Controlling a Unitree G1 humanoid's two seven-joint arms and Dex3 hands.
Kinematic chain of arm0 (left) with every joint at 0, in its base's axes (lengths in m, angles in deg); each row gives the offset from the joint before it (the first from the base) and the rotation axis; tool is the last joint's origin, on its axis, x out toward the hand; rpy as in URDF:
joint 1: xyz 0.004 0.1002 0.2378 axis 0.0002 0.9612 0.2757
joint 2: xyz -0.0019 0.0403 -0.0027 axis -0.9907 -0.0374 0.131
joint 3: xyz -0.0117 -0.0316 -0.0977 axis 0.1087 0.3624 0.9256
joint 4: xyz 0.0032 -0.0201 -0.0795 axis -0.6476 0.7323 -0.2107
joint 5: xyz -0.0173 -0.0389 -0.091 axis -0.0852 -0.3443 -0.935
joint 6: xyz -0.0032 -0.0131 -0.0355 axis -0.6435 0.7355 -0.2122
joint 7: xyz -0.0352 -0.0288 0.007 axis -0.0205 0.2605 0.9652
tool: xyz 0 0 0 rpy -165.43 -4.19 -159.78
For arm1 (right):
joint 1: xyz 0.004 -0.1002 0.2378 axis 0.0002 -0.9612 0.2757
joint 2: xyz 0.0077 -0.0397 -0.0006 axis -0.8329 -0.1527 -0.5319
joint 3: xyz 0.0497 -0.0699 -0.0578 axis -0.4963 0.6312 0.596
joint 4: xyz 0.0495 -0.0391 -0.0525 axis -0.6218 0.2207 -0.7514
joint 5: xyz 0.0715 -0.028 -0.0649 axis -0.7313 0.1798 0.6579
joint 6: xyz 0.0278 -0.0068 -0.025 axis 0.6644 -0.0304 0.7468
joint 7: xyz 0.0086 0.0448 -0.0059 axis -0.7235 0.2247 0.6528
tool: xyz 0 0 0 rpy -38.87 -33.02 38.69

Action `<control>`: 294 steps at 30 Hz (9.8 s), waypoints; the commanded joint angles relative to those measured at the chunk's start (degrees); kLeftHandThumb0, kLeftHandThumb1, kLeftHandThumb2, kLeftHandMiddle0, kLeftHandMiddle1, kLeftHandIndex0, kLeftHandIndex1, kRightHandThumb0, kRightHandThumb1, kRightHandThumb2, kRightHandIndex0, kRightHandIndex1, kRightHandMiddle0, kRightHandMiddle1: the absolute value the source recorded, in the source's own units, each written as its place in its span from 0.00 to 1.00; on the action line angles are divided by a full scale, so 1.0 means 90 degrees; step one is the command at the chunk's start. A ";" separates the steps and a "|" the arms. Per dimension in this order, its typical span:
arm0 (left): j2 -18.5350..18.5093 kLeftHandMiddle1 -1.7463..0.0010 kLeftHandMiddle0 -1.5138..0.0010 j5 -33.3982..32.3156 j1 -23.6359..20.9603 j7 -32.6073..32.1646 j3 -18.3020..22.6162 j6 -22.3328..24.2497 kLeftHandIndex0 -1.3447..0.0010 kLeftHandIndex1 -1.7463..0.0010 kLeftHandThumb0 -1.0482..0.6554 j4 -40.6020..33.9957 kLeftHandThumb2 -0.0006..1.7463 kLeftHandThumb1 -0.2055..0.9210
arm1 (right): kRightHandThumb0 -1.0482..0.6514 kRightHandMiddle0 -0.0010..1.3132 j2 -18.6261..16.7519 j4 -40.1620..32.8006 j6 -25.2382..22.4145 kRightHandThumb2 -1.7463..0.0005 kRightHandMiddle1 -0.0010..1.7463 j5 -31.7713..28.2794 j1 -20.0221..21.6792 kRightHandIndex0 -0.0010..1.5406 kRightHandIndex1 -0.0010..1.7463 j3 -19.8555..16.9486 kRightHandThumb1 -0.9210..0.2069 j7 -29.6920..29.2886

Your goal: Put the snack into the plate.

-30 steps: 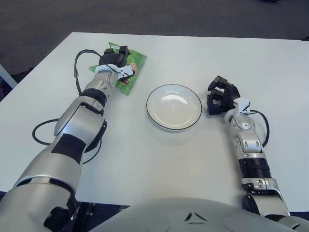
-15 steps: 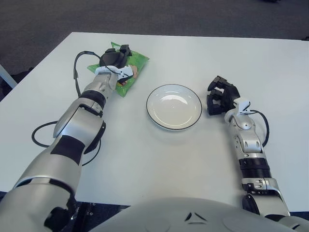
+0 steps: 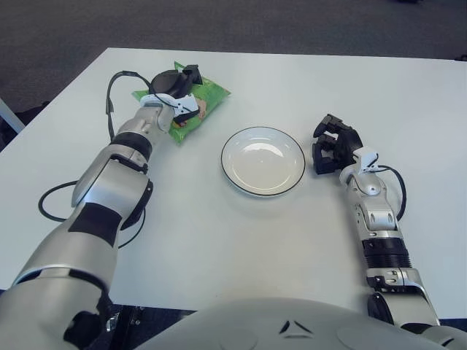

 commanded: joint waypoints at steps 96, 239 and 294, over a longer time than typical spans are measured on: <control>-0.0050 0.06 0.40 -0.3960 0.1939 0.4654 0.0945 -0.5672 0.52 0.00 0.61 -0.4142 0.96 0.15 | 0.61 0.50 0.0180 0.1100 -0.0275 0.01 1.00 0.0196 -0.0297 0.57 1.00 0.0333 0.86 -0.0068; -0.0465 1.00 0.99 -0.7911 0.1429 1.0617 0.3324 0.1130 1.00 1.00 0.00 -0.3813 0.36 1.00 | 0.61 0.51 0.0125 0.1041 -0.0263 0.01 0.99 0.0025 -0.0279 0.58 1.00 0.0336 0.86 0.0174; 0.0708 0.50 0.84 -0.7054 0.2210 0.7508 0.4993 0.0190 1.00 0.60 0.03 -0.1745 0.47 1.00 | 0.61 0.54 0.0191 0.1016 -0.0520 0.00 0.97 0.0035 -0.0257 0.59 1.00 0.0311 0.89 0.0073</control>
